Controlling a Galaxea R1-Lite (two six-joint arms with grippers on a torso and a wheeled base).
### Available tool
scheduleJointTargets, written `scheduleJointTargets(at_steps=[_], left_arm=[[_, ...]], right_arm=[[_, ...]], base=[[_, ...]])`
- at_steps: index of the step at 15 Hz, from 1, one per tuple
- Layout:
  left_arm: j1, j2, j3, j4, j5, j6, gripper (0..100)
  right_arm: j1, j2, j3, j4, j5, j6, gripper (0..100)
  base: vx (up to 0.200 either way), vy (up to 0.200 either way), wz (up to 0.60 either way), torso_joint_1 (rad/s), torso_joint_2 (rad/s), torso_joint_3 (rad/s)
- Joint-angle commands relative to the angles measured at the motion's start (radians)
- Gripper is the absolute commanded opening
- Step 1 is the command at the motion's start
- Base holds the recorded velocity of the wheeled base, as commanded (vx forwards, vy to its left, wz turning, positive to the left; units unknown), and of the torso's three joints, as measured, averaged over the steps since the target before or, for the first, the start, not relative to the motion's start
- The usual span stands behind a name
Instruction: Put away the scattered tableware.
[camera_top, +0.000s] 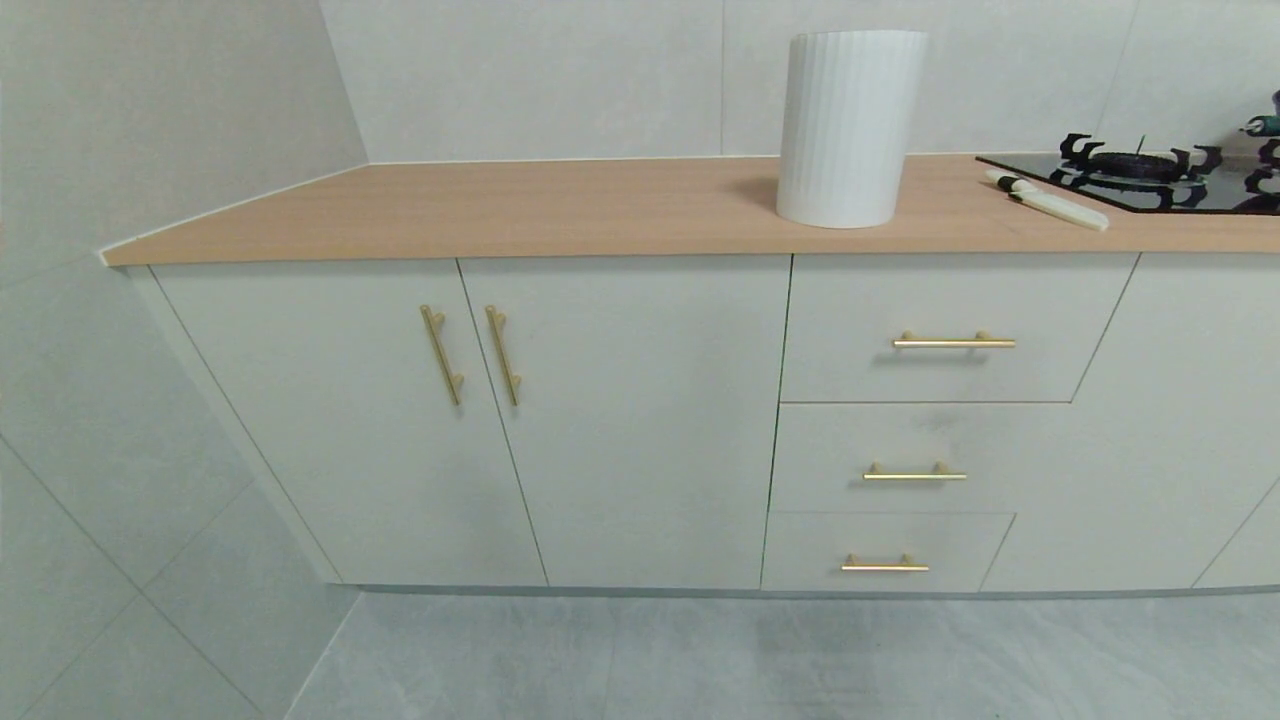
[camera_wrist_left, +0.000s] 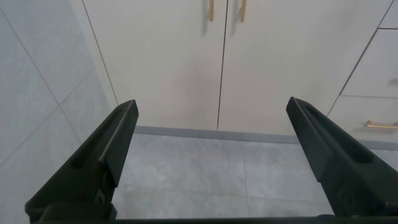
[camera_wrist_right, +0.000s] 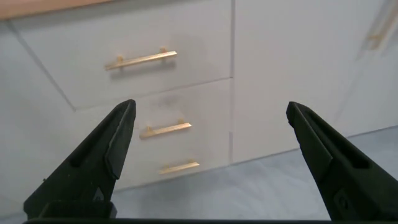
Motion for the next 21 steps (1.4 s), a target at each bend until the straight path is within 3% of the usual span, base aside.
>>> scheduleJointTargets(at_steps=[1, 6, 8, 11, 12, 16, 21], left_arm=[[0.000, 0.000, 0.000, 0.000, 0.001, 0.000, 100], [0.000, 0.000, 0.000, 0.000, 0.001, 0.000, 100], [0.000, 0.000, 0.000, 0.000, 0.001, -0.001, 100], [0.000, 0.000, 0.000, 0.000, 0.001, 0.000, 100], [0.000, 0.000, 0.000, 0.000, 0.001, 0.000, 100], [0.000, 0.000, 0.000, 0.000, 0.001, 0.000, 100], [0.000, 0.000, 0.000, 0.000, 0.001, 0.000, 100]], right_arm=[[0.000, -0.461, 0.023, 0.290, -0.004, -0.091, 100], [-0.020, -0.699, 0.063, 0.494, 0.034, -0.117, 100], [-0.020, -0.699, 0.171, 0.457, 0.039, -0.052, 100], [-0.020, -0.699, 0.359, 0.295, 0.069, -0.038, 100], [-0.018, -0.699, 0.377, 0.249, 0.096, -0.034, 100], [-0.018, -0.699, 0.375, 0.319, 0.229, -0.015, 100], [-0.020, -0.699, 0.375, 0.318, 0.234, -0.025, 100]], base=[[0.000, 0.000, 0.00, 0.000, 0.00, 0.000], [0.000, 0.000, 0.00, 0.000, 0.00, 0.000], [0.000, 0.000, 0.00, 0.000, 0.00, 0.000], [0.000, 0.000, 0.00, 0.000, 0.00, 0.000], [0.000, 0.000, 0.00, 0.000, 0.00, 0.000], [0.000, 0.000, 0.00, 0.000, 0.00, 0.000], [0.000, 0.000, 0.00, 0.000, 0.00, 0.000]])
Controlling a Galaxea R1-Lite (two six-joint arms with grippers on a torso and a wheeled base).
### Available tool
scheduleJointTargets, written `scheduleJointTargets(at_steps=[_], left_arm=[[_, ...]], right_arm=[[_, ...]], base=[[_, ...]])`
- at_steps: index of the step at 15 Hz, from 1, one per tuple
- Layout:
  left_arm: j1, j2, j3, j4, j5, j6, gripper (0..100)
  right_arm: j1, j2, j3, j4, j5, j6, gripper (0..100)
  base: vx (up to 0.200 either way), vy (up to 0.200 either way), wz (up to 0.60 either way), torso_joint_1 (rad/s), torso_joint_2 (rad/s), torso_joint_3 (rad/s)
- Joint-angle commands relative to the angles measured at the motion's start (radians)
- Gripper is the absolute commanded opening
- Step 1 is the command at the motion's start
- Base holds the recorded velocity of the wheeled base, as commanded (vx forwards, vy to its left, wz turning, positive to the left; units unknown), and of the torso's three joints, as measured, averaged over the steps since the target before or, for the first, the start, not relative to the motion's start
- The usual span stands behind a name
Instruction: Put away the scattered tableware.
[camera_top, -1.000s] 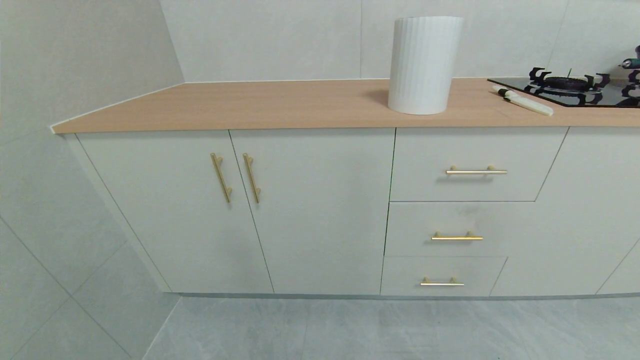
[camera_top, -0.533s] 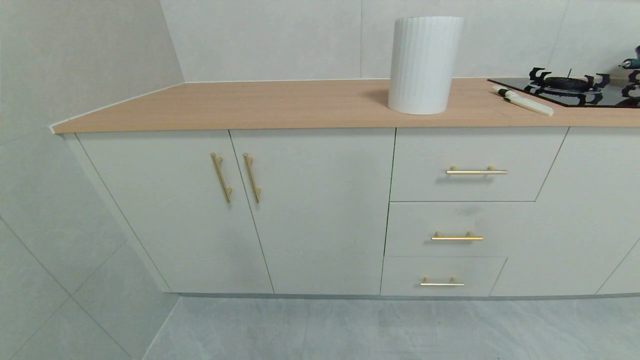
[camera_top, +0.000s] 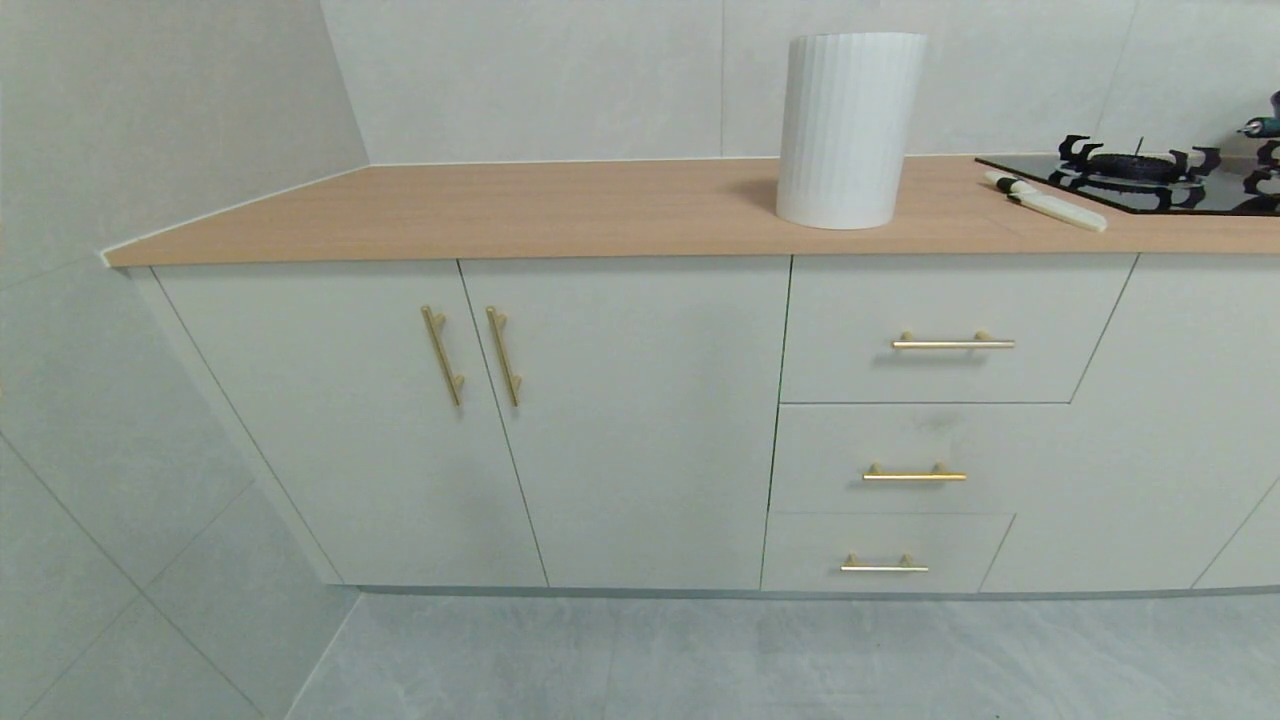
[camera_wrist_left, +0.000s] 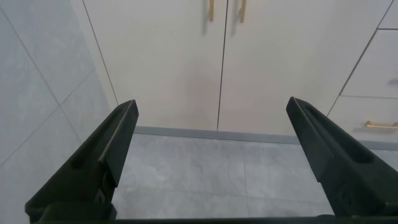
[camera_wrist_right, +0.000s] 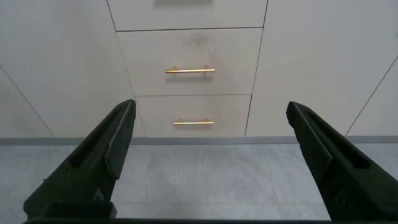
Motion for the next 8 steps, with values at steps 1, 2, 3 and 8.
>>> scheduleJointTargets(at_steps=[1, 2, 3, 8], left_arm=[[0.000, 0.000, 0.000, 0.000, 0.001, -0.001, 100], [0.000, 0.000, 0.000, 0.000, 0.001, 0.000, 100], [0.000, 0.000, 0.000, 0.000, 0.001, 0.003, 100], [0.000, 0.000, 0.000, 0.000, 0.001, -0.001, 100]], right_arm=[[0.000, 0.003, 0.000, 0.004, 0.000, -0.001, 100], [0.000, 0.003, 0.000, 0.004, 0.000, -0.001, 100], [0.000, 0.003, 0.000, 0.004, -0.001, -0.001, 100], [0.000, 0.003, 0.000, 0.004, -0.008, 0.005, 100]], base=[[0.000, 0.000, 0.00, 0.000, 0.00, 0.000], [0.000, 0.000, 0.00, 0.000, 0.00, 0.000], [0.000, 0.000, 0.00, 0.000, 0.00, 0.000], [0.000, 0.000, 0.00, 0.000, 0.00, 0.000]])
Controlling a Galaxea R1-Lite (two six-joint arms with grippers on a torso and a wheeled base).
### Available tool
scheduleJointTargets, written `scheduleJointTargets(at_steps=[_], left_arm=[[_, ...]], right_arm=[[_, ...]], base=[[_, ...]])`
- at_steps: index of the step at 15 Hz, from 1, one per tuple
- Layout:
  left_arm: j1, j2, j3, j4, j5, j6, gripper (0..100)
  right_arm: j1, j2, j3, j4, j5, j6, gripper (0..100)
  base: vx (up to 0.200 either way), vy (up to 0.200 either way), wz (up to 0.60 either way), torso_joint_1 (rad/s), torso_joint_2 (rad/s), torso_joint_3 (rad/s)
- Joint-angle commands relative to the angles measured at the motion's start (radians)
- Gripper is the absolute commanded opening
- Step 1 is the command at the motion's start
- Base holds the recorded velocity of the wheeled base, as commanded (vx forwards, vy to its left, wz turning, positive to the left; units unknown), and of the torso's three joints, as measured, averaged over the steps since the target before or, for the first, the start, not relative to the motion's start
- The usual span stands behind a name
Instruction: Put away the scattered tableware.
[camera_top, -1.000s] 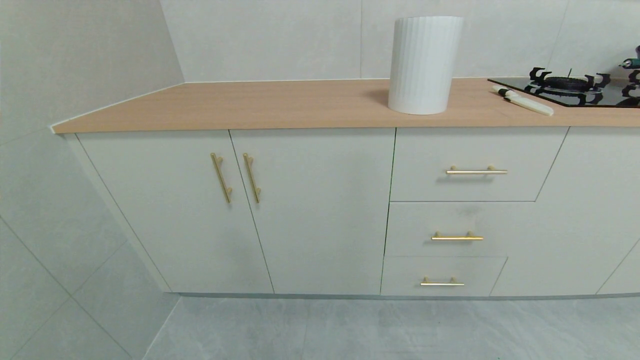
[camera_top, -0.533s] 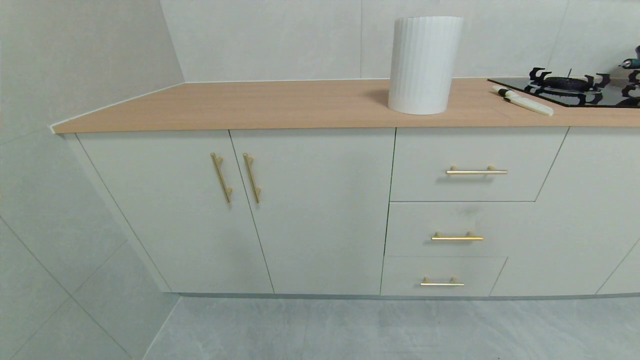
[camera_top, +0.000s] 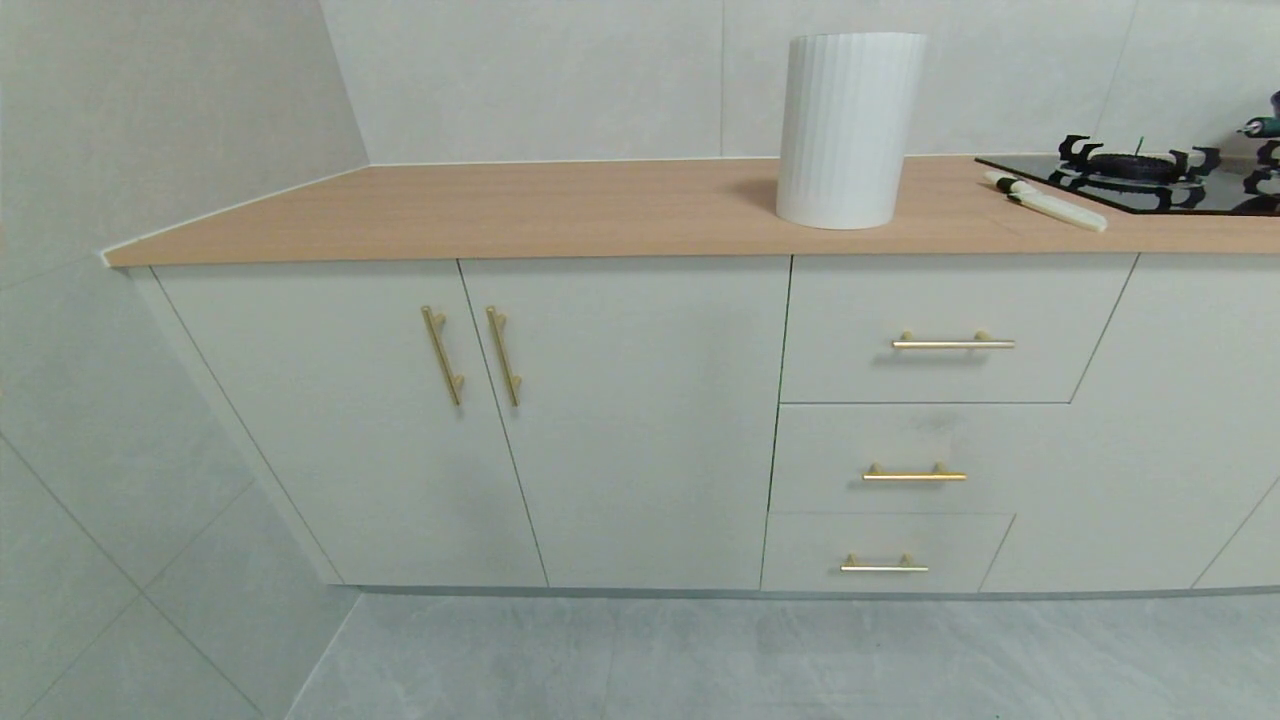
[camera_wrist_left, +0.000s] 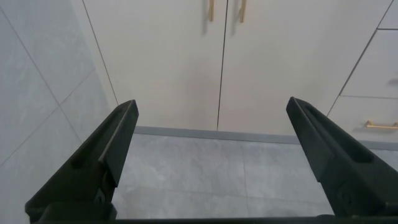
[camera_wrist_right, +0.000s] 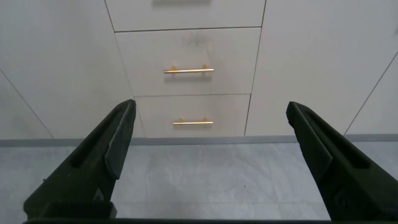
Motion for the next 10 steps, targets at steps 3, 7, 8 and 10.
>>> scheduleJointTargets(at_steps=[3, 7, 8, 10], left_arm=[[0.000, 0.000, 0.000, 0.000, 0.000, -0.001, 100], [0.000, 0.000, 0.000, 0.000, 0.000, -0.001, 100], [0.000, 0.000, 0.000, 0.000, 0.000, -0.001, 100], [0.000, 0.000, 0.000, 0.000, 0.000, -0.001, 100]], right_arm=[[0.000, 0.003, 0.000, 0.001, 0.000, 0.001, 100], [0.001, 0.003, 0.000, 0.001, 0.000, 0.001, 100], [0.000, 0.003, 0.000, 0.001, 0.000, 0.001, 100], [0.000, 0.003, 0.000, 0.001, 0.000, 0.001, 100]], base=[[0.000, 0.000, -0.40, 0.002, 0.00, 0.002], [0.000, 0.000, 0.00, 0.000, 0.00, 0.000], [0.000, 0.000, 0.00, 0.000, 0.00, 0.000], [0.000, 0.000, 0.00, 0.000, 0.00, 0.000]])
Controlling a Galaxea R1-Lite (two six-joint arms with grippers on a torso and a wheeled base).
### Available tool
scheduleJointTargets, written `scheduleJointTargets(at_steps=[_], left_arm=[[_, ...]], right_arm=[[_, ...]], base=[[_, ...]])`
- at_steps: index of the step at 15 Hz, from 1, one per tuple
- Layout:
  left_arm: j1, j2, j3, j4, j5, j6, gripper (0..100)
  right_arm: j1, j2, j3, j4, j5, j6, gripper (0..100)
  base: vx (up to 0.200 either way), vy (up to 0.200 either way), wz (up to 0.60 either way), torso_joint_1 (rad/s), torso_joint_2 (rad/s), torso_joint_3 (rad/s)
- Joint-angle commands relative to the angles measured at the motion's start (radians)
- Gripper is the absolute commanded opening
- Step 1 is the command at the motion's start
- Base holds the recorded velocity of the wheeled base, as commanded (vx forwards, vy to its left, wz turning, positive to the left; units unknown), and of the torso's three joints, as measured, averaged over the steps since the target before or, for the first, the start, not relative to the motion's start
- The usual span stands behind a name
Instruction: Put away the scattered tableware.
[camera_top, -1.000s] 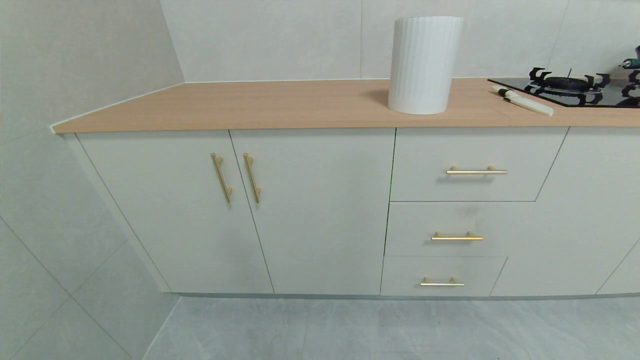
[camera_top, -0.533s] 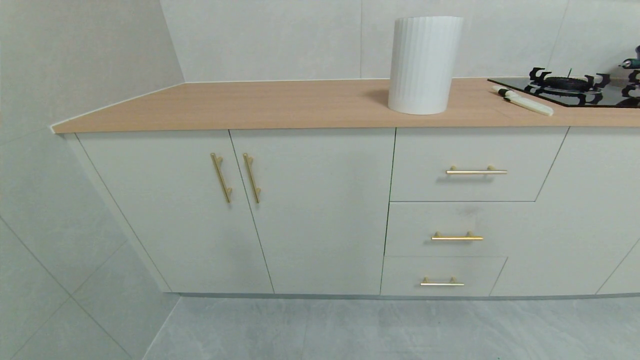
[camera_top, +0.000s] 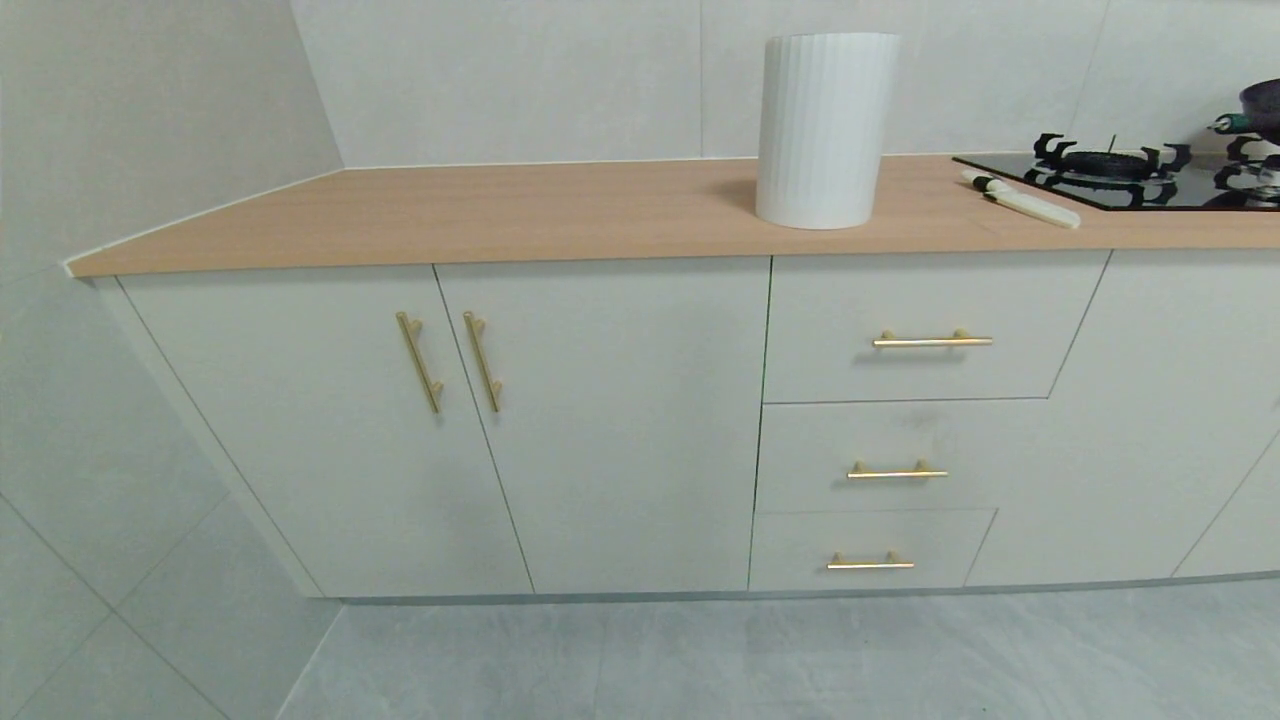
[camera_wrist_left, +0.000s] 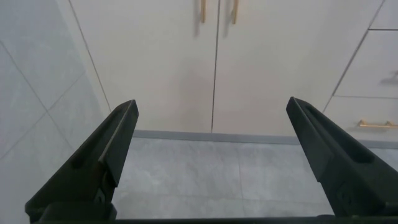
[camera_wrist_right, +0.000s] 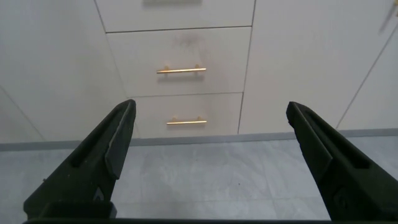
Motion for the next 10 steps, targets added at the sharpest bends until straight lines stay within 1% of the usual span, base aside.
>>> scheduleJointTargets(at_steps=[1, 2, 10], left_arm=[[-0.001, 0.000, 0.000, 0.000, 0.000, -0.001, 100], [-0.001, 0.000, 0.000, 0.000, 0.000, 0.001, 100], [-0.001, 0.000, 0.000, 0.000, 0.000, -0.001, 100]], right_arm=[[0.000, 0.003, 0.000, 0.000, 0.000, 0.000, 100], [0.000, 0.003, 0.000, 0.000, 0.000, -0.002, 100], [0.000, 0.003, 0.000, 0.000, 0.000, -0.002, 100]], base=[[0.000, 0.000, 0.00, 0.000, 0.00, 0.000], [0.000, 0.000, 0.00, 0.000, 0.00, 0.000], [0.200, 0.000, 0.00, 0.002, 0.00, 0.003]])
